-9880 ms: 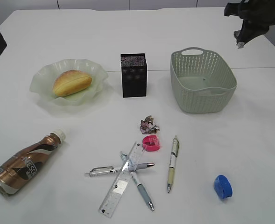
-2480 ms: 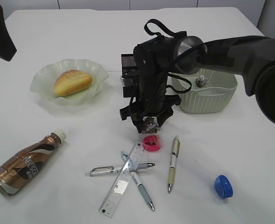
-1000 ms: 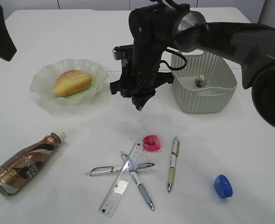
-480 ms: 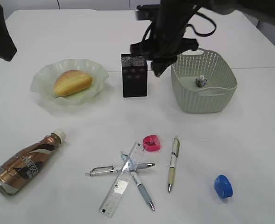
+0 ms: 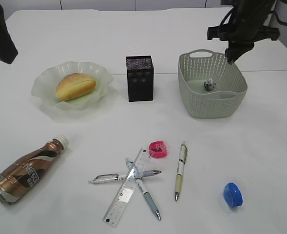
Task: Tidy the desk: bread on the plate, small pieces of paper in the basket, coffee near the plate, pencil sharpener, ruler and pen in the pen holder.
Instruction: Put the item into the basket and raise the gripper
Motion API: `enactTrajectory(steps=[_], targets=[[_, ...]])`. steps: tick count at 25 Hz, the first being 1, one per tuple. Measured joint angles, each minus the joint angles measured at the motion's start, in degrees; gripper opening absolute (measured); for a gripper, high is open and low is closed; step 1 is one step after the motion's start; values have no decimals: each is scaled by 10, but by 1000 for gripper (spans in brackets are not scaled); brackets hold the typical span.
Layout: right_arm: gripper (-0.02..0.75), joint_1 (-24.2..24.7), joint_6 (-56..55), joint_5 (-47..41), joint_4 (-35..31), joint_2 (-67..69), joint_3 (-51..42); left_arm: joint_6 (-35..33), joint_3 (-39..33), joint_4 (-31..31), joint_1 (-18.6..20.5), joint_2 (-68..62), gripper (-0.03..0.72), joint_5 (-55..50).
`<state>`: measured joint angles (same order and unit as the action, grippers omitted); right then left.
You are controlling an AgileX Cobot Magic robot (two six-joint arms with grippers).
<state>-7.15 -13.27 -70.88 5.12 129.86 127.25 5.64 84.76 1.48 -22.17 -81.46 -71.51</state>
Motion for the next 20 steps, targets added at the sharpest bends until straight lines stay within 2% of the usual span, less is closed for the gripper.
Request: enactTrajectory(steps=[5, 10, 13, 15, 17, 20], targets=[[18, 12, 0, -1, 0, 0, 0, 0, 0, 0, 0, 0, 560, 0], [20, 10, 1, -1, -27, 12, 0, 0, 0, 0, 0, 0, 559, 0], [47, 7, 1, -2, -33, 22, 0, 0, 0, 0, 0, 0, 560, 0], [96, 7, 3, -2, -36, 22, 0, 0, 0, 0, 0, 0, 560, 0], [181, 7, 4, -2, -36, 22, 0, 0, 0, 0, 0, 0, 560, 0], [350, 7, 6, -3, -38, 22, 0, 0, 0, 0, 0, 0, 559, 0]])
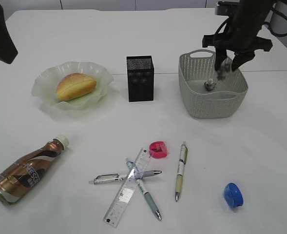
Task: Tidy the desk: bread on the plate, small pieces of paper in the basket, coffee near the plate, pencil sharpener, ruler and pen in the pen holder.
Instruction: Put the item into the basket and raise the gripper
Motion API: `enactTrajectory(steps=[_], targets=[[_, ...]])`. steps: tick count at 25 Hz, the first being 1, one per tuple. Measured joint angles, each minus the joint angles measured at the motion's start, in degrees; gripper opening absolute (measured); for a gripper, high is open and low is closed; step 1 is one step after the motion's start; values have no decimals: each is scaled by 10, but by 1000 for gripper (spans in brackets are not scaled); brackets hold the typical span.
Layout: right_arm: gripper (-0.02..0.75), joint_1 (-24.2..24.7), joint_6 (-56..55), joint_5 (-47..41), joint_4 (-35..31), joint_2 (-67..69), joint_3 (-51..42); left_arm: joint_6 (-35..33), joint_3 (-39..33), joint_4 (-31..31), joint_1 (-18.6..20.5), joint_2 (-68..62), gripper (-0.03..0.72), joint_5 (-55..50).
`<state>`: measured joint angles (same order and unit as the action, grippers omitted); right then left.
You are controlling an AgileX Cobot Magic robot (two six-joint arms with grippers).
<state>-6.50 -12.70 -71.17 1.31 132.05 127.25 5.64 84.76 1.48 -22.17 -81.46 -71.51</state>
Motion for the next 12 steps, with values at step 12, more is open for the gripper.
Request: enactTrajectory(steps=[12], targets=[[511, 0, 1, 0, -13, 0, 0, 0, 0, 0, 0, 0, 559, 0]])
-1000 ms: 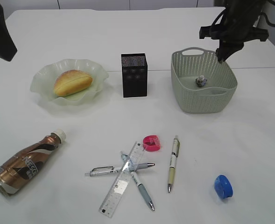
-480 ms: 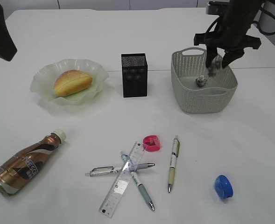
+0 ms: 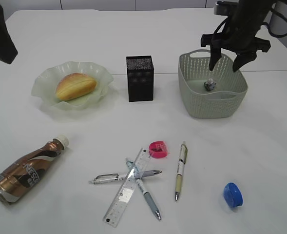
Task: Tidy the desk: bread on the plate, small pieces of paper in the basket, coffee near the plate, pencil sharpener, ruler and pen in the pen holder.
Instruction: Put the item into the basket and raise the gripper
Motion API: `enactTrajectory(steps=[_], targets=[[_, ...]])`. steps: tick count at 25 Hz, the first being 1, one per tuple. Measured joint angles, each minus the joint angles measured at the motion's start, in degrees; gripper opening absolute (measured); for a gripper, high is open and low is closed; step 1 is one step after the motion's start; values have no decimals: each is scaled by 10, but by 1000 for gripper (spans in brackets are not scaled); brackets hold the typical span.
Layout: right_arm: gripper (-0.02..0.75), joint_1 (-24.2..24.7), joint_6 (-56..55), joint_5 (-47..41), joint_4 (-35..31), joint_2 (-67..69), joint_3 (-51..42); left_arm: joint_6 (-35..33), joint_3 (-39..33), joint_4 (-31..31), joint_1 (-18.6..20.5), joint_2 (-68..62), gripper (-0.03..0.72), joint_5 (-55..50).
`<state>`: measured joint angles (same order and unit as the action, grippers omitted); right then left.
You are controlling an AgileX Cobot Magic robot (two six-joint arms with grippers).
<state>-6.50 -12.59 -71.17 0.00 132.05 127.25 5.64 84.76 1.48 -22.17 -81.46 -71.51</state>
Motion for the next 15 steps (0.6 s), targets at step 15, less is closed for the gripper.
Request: enactTrajectory(steps=[15], targets=[[507, 0, 54, 0, -20, -207, -115, 0, 0, 1, 0, -9, 560, 0]])
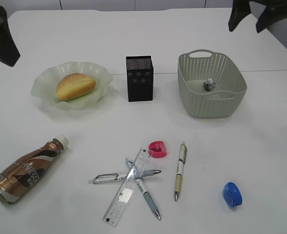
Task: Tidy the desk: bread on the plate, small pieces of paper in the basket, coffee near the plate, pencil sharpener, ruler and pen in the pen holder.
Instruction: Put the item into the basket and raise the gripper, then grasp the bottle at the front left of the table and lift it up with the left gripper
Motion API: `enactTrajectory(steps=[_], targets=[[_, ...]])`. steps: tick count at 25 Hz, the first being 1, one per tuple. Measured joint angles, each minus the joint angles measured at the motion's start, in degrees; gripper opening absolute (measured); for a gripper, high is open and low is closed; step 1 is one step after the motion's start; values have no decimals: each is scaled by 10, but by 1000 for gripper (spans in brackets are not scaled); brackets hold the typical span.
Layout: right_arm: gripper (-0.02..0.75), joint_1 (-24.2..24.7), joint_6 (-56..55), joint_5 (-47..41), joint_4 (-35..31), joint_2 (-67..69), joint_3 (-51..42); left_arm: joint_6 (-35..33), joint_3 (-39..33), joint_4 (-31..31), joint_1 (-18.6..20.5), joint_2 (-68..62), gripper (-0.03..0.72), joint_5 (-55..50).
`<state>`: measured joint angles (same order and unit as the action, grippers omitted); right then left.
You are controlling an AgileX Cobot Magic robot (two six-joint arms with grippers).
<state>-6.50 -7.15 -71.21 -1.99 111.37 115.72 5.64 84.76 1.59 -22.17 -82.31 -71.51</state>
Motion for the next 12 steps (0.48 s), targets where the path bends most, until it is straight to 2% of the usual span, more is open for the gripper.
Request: enactTrajectory(steps=[7, 12], targets=[[506, 0, 8, -1, 7, -145, -230, 0, -1, 11, 0, -6, 559, 0], [505, 0, 11, -1, 3, -216, -348, -9, -1, 22, 0, -40, 560, 0]])
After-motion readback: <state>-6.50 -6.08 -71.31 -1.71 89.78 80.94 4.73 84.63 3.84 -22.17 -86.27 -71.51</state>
